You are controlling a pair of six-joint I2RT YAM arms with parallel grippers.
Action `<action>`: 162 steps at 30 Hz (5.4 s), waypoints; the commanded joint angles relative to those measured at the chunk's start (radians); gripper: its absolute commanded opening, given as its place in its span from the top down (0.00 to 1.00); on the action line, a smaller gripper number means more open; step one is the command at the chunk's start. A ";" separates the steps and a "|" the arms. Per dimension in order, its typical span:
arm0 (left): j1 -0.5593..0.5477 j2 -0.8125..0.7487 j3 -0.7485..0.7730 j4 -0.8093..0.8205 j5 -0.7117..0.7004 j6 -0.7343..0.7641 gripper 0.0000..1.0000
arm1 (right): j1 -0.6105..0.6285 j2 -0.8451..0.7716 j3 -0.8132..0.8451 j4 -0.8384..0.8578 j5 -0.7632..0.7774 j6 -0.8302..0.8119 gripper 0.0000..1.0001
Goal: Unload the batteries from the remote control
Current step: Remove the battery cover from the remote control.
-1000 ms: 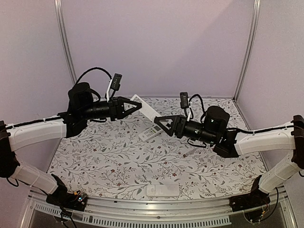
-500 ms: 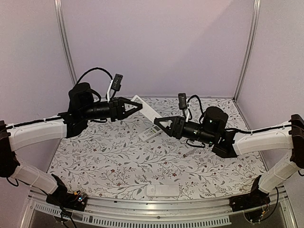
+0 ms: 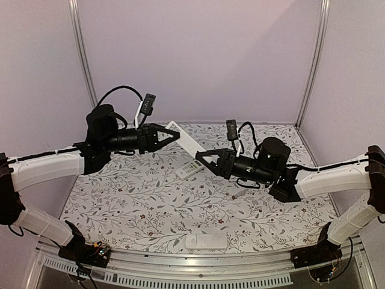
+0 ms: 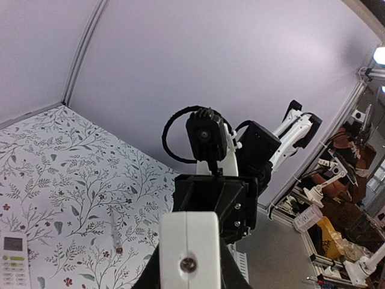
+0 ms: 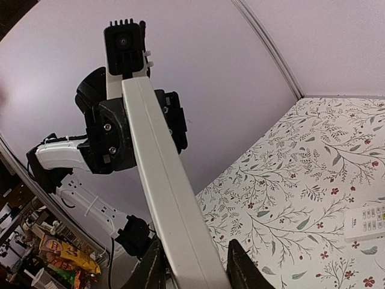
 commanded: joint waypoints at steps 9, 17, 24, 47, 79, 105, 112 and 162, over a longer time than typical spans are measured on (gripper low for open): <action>-0.017 0.012 0.030 0.014 0.078 0.027 1.00 | -0.001 -0.036 -0.068 0.093 -0.028 -0.017 0.79; -0.019 0.018 0.025 0.018 0.079 0.031 1.00 | -0.001 -0.039 -0.084 0.137 -0.051 -0.015 0.69; -0.033 0.033 0.029 0.011 0.086 0.039 1.00 | -0.002 -0.032 -0.030 0.115 -0.042 -0.009 0.52; -0.038 0.019 0.033 -0.008 0.073 0.055 1.00 | -0.002 0.001 -0.041 0.076 -0.051 -0.006 0.51; -0.038 0.019 0.042 -0.015 0.088 0.053 1.00 | -0.001 0.001 -0.110 0.080 -0.045 0.007 0.74; -0.034 -0.002 0.053 -0.071 0.040 0.101 1.00 | -0.001 -0.036 -0.152 0.076 0.010 0.028 0.55; -0.030 -0.007 0.053 -0.079 0.030 0.108 1.00 | -0.001 -0.058 -0.167 0.071 0.021 0.031 0.57; 0.051 -0.032 0.087 -0.239 -0.226 0.141 1.00 | -0.002 -0.155 -0.202 -0.083 0.126 0.000 1.00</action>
